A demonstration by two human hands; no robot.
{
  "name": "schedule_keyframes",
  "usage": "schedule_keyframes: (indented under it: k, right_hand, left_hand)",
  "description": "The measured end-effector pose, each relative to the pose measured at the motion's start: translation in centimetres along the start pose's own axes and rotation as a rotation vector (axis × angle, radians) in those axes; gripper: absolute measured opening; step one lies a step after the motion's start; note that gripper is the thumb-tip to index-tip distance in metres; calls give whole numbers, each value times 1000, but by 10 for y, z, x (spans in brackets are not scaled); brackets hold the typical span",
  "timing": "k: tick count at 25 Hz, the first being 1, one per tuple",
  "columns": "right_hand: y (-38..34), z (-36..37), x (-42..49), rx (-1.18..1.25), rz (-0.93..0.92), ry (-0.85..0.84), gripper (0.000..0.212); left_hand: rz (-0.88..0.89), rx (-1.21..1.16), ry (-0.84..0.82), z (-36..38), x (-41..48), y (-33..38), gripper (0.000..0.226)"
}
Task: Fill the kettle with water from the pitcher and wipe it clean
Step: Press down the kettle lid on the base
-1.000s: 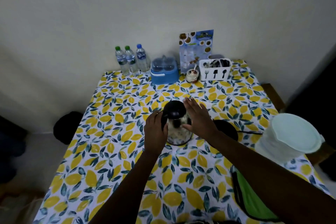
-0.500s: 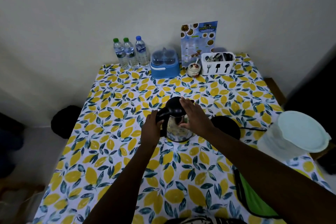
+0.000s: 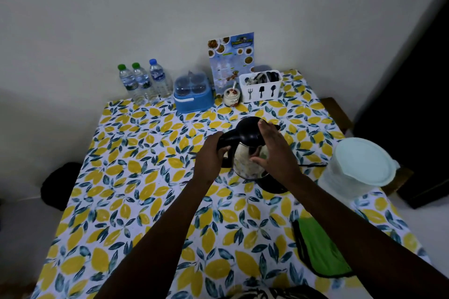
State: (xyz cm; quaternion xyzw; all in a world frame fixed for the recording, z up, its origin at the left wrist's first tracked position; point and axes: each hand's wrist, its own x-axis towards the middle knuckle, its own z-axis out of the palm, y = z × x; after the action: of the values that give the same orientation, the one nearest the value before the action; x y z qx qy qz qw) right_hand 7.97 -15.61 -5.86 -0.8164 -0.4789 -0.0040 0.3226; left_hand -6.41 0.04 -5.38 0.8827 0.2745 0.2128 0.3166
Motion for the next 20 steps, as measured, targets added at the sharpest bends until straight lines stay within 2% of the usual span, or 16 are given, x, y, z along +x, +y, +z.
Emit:
schedule_keyframes:
  k: [6, 11, 20]
  right_hand:
    - [40, -29, -24, -16, 117, 25, 104]
    - [55, -29, -32, -23, 156, -3, 106]
    - [60, -17, -41, -40, 113, -11, 104]
  left_hand:
    - [31, -29, -153, 53, 18, 22, 42]
    - [4, -31, -147, 70, 14, 33, 44]
    - [42, -69, -137, 71, 4, 22, 39]
